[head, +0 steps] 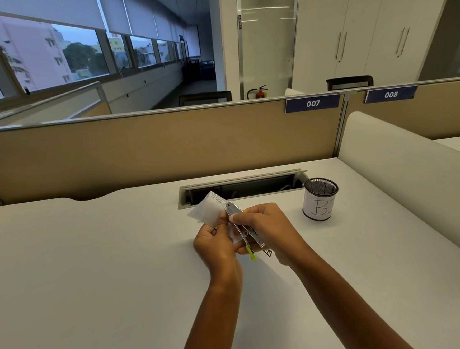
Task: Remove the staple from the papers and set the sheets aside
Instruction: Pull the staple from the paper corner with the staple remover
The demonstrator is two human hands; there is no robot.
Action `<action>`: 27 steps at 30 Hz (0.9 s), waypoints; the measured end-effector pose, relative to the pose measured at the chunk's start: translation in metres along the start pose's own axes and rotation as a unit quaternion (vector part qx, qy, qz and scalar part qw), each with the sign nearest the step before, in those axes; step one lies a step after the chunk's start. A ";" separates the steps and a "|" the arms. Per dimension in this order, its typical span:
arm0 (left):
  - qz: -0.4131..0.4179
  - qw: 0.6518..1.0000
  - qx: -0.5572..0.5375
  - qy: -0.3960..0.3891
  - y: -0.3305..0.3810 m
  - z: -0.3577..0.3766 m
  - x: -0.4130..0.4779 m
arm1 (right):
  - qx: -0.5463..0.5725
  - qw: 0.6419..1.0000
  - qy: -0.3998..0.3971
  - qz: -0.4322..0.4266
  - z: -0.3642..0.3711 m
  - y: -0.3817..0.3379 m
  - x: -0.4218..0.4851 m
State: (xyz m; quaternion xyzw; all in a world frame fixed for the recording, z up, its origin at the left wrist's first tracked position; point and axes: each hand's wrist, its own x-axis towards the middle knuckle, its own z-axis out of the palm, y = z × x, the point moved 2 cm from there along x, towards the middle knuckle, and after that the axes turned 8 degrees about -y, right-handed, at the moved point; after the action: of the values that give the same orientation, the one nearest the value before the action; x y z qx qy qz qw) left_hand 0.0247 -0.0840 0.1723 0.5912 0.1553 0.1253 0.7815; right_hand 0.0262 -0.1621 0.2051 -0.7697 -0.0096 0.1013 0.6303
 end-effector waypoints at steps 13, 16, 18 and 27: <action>0.082 0.996 0.027 0.014 -0.002 0.000 0.002 | 0.044 0.999 0.006 0.004 0.003 0.003 -0.001; 0.085 0.996 0.026 0.011 -0.003 0.000 0.003 | 0.049 0.999 0.013 0.000 0.005 0.005 -0.002; 0.087 0.996 0.027 0.011 -0.005 0.000 0.003 | 0.056 0.998 0.019 -0.006 0.006 0.006 -0.003; 0.042 0.999 -0.032 -0.013 -0.004 0.000 0.003 | 0.087 0.996 -0.007 -0.020 0.002 0.006 -0.006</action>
State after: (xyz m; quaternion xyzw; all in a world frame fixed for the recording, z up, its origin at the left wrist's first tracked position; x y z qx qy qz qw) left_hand 0.0278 -0.0842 0.1679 0.5731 0.1161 0.1548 0.7963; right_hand 0.0191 -0.1621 0.1995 -0.7110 -0.0201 0.0944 0.6965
